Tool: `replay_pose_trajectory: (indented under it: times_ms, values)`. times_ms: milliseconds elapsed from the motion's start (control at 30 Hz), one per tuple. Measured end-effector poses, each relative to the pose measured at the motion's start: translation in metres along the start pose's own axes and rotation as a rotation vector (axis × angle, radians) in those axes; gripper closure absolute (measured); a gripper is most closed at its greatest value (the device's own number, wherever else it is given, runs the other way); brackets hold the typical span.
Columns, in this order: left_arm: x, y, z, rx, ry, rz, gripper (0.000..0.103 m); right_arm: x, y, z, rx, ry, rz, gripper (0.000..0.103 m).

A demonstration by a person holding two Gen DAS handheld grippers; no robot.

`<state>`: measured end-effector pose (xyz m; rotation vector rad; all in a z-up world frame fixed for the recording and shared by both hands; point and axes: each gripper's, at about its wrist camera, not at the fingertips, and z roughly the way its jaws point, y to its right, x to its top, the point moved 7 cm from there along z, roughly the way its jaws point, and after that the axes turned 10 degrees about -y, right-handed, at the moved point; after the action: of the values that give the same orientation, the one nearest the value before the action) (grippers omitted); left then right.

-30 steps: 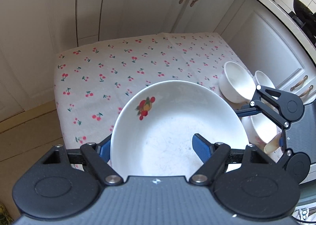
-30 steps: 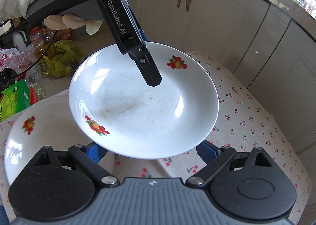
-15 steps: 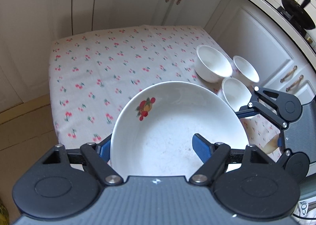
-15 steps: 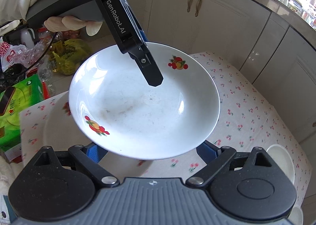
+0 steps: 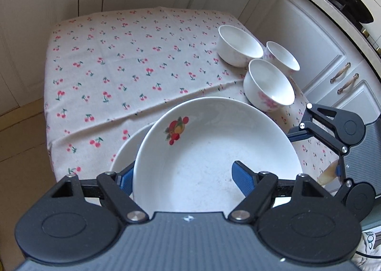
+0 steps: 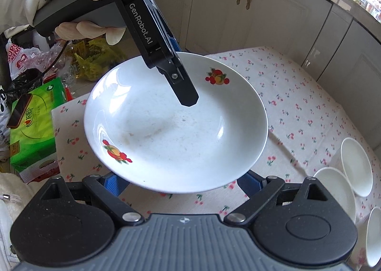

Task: Organize plates and bowls
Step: 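Carry the dish with the left tool over the stack of white plates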

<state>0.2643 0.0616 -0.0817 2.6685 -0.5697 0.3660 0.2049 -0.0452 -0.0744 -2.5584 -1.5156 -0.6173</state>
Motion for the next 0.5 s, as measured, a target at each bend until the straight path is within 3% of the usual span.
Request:
replay_pose_trajectory:
  times_ms: [500]
  values:
    - [-0.007, -0.002, 0.025, -0.024, -0.037, -0.007, 0.023, -0.01, -0.01, 0.001, -0.018, -0.041, 0.015, 0.006]
